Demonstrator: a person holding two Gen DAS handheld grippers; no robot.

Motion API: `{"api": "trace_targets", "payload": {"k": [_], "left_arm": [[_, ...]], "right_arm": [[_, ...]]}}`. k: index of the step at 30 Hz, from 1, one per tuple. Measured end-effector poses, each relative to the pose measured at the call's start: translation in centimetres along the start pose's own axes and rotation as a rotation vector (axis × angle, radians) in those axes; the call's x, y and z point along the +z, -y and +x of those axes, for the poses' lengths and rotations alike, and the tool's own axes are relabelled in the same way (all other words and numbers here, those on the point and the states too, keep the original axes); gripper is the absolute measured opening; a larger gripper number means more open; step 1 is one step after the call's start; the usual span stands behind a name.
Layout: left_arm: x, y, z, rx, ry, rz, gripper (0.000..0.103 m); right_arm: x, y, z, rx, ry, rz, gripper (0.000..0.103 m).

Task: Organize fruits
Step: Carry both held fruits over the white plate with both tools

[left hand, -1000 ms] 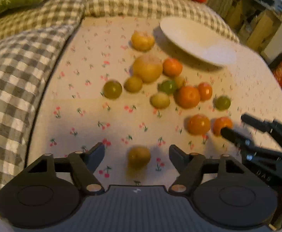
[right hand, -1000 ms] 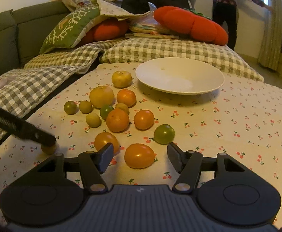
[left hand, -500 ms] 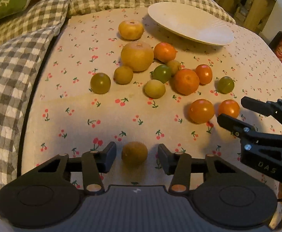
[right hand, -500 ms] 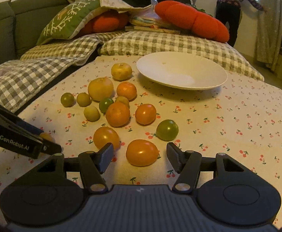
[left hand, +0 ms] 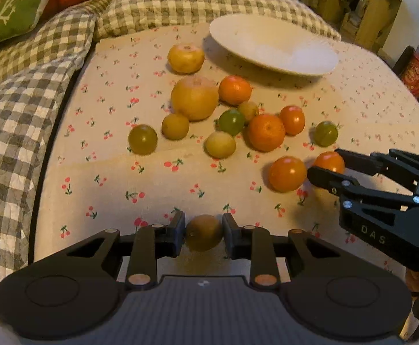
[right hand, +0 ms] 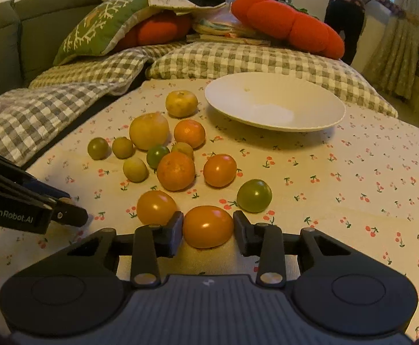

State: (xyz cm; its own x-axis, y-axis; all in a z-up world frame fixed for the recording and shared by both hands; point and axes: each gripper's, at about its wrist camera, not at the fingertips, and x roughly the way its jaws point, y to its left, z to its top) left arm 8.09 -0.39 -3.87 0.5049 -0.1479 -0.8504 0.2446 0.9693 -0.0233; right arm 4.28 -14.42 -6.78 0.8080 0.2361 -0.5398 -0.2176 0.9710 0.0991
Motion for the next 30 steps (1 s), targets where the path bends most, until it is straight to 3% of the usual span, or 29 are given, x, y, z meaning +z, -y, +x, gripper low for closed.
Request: {"api": "trace_targets", "payload": {"k": [16, 30], "left_arm": [[3.3, 0.8, -2.3, -0.001, 0.162, 0.010, 0.025], [9.3, 3.7, -1.8, -0.046, 0.268, 0.058, 0.025]], "right_arm": [[2.6, 5.3, -2.8, 0.007, 0.082, 0.096, 0.034], [5.1, 9.0, -2.1, 0.007, 0.132, 0.118, 0.034]]}}
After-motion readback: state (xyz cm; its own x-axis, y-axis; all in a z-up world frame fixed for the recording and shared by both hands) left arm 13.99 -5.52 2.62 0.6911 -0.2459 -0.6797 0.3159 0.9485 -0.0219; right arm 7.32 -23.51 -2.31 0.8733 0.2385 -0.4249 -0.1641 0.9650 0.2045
